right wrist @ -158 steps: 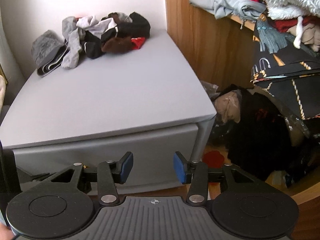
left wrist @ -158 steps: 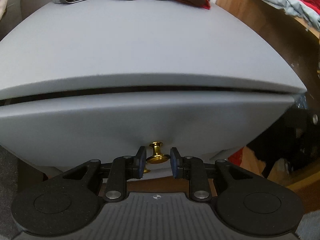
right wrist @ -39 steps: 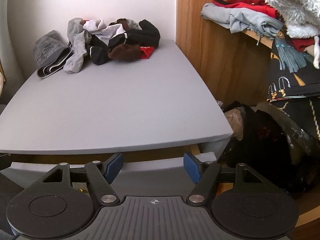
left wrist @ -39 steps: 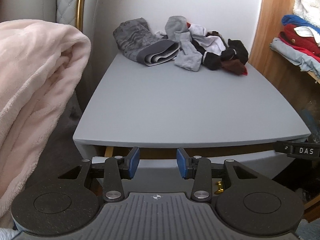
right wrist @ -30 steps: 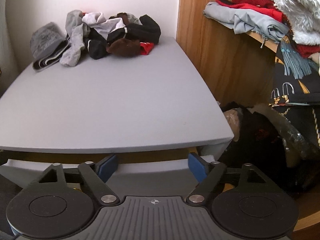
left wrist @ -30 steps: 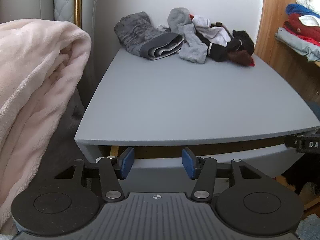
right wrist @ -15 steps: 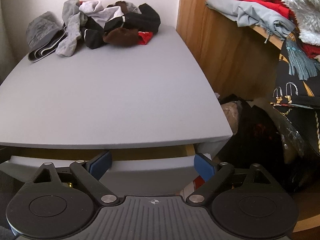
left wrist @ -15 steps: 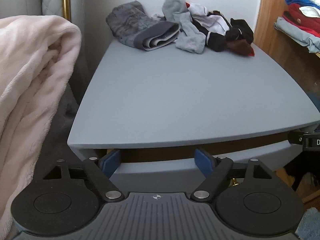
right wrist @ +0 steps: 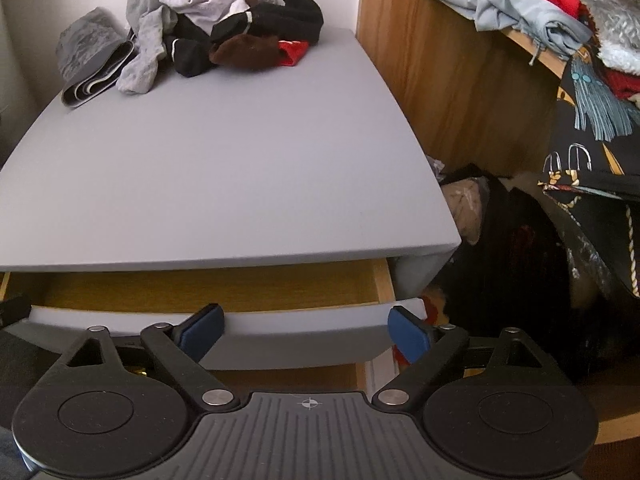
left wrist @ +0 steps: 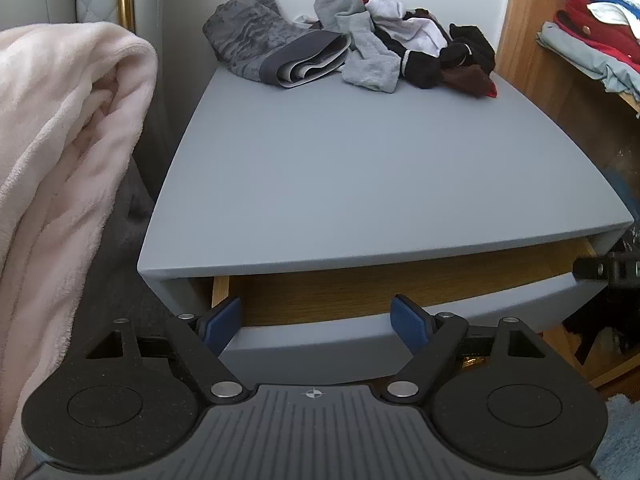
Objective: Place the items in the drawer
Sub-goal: 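Hook both tools' fingers over the front edge of the open drawer, then pull the drawer front with both tools, sliding the drawer fully out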
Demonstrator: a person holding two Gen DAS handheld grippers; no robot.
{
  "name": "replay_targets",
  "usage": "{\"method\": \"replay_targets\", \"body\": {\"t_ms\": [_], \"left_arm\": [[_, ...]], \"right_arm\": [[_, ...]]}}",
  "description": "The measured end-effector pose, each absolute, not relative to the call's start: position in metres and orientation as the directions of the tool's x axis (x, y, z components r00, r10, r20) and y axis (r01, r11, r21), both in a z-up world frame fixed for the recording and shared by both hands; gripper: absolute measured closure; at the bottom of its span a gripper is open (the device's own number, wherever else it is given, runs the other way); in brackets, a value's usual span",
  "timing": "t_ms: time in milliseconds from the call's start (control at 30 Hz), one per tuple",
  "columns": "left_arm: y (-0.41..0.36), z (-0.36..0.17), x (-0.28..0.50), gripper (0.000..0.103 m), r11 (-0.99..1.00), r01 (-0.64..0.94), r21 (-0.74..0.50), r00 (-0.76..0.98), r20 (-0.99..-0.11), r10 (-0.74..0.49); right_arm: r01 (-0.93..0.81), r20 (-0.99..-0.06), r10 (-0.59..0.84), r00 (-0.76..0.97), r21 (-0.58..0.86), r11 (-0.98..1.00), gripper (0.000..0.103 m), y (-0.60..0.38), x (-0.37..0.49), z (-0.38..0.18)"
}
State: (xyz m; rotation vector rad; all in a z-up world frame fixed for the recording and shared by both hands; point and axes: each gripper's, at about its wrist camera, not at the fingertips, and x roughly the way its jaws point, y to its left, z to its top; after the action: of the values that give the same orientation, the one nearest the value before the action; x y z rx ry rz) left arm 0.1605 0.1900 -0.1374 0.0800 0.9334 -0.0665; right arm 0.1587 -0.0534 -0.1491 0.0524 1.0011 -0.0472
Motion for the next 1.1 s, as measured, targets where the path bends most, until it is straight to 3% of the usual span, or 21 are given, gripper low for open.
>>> {"method": "replay_targets", "body": {"t_ms": [133,400,533,733,833,900,1100], "left_arm": [[0.189,-0.137,0.159,0.019,0.995,0.088,0.042,0.594,-0.804,-0.019],[0.193,-0.138,0.154,0.014,0.995,0.084,0.044,0.606,-0.795,-0.016],[0.194,-0.137,0.152,0.009,0.995,0.082,0.055,0.594,-0.804,-0.004],[0.191,-0.137,0.149,0.008,0.991,0.098,0.089,0.567,-0.824,0.018],[0.192,-0.136,0.146,0.008,0.992,0.099,0.077,0.552,-0.834,0.009],[0.197,-0.134,0.144,0.008,0.995,0.082,0.053,0.546,-0.838,-0.001],[0.208,-0.137,0.142,0.008,1.0,0.006,0.016,0.518,-0.856,0.011]], "right_arm": [[0.045,-0.834,-0.011,0.551,0.016,0.999,0.019,-0.048,0.162,-0.151],[0.06,-0.827,-0.03,0.562,0.005,0.998,0.001,-0.045,0.164,-0.158],[0.076,-0.842,-0.031,0.538,0.012,0.997,0.0,-0.043,0.162,-0.157],[0.059,-0.898,0.059,0.436,0.093,0.994,0.0,-0.046,0.153,-0.163],[0.083,-0.955,-0.032,0.295,-0.008,0.997,0.001,-0.043,0.148,-0.189],[0.067,-0.951,-0.035,0.309,-0.015,0.998,0.004,-0.041,0.141,-0.19],[0.074,-0.857,-0.044,0.514,-0.007,0.997,0.001,-0.044,0.13,-0.151]]}}
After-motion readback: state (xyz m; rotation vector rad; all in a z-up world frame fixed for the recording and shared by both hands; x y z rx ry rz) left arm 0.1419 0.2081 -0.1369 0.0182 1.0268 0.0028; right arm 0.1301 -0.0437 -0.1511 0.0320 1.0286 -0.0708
